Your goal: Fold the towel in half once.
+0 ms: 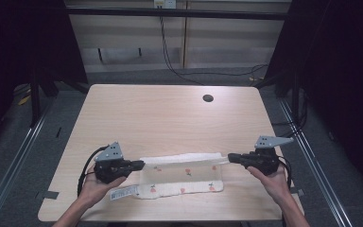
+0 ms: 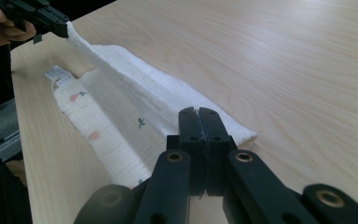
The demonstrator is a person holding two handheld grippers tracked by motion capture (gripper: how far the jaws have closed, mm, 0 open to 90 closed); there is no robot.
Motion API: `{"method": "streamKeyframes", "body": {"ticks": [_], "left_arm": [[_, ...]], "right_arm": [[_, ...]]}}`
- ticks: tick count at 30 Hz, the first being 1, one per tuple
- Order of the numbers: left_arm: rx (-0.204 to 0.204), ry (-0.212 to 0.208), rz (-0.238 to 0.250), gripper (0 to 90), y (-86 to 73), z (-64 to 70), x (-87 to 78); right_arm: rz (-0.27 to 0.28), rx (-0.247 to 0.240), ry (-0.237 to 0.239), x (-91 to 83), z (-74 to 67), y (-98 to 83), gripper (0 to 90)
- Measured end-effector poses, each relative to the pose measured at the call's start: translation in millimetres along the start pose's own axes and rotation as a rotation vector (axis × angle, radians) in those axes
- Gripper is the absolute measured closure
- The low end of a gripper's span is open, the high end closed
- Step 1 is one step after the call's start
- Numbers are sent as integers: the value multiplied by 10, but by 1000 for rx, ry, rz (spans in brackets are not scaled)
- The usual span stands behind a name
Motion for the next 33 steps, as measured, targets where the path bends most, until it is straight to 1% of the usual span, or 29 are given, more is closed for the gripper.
{"method": "streamKeyframes", "body": {"ticks": [2,3,4,6,8,9,10,11,14,16,17,18,19,20,21,22,23,24,26,28,30,32,33], "left_arm": [[-8,-12,-2,873,-39,33,-1],[-2,-14,-6,873,-86,52,6],[-11,-20,-10,873,-121,67,18],[-4,-30,-35,872,-207,95,59],[-4,-33,-62,872,-250,102,102],[-4,-34,-71,872,-264,96,120],[-14,-38,-70,872,-277,94,140],[-14,-38,-76,872,-288,92,150],[-9,-48,-102,871,-336,106,180],[-7,-44,-133,870,-398,108,230],[-17,-47,-138,870,-417,107,251],[-13,-48,-156,870,-442,99,280],[-15,-60,-163,870,-450,100,297],[-16,-57,-167,869,-454,97,306],[-24,-56,-162,869,-455,99,314],[-20,-58,-163,869,-459,92,318],[-19,-56,-177,868,-468,88,312],[-20,-63,-175,867,-479,88,315],[-19,-67,-188,863,-502,96,312],[-23,-65,-186,861,-505,109,318],[-14,-68,-192,858,-507,113,313],[-24,-73,-191,854,-510,115,310],[-29,-74,-196,851,-512,118,310]], "right_arm": [[-19,-2,4,6,-22,-62,890],[-31,-7,6,14,-31,-89,890],[-45,-11,5,25,-47,-134,890],[-51,1,14,46,-61,-199,890],[-78,0,11,82,-75,-269,890],[-95,-6,13,100,-80,-304,890],[-102,-2,13,116,-85,-335,890],[-110,-1,16,127,-90,-365,890],[-136,-6,17,144,-117,-433,889],[-159,-20,-1,156,-137,-471,889],[-167,-16,10,171,-152,-494,889],[-173,-19,11,182,-161,-509,889],[-185,-22,13,197,-176,-528,889],[-192,-31,10,205,-181,-538,889],[-193,-26,14,210,-186,-546,889],[-196,-26,17,215,-186,-556,888],[-203,-33,23,223,-187,-570,888],[-209,-37,24,226,-196,-583,888],[-224,-46,21,231,-221,-615,887],[-220,-50,28,231,-227,-621,886],[-227,-47,28,240,-237,-642,884],[-237,-54,28,249,-250,-666,876],[-241,-58,18,247,-261,-672,864]]}}
Point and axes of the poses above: each handheld gripper's, and its own axes: x roughly forward along the jaws, y roughly out of its top, z roughly to its right, the point moved 4 cm from there along x, roughly forward along the jaws, and after that the axes turned 2 degrees about -y, right-handed, at the moved point
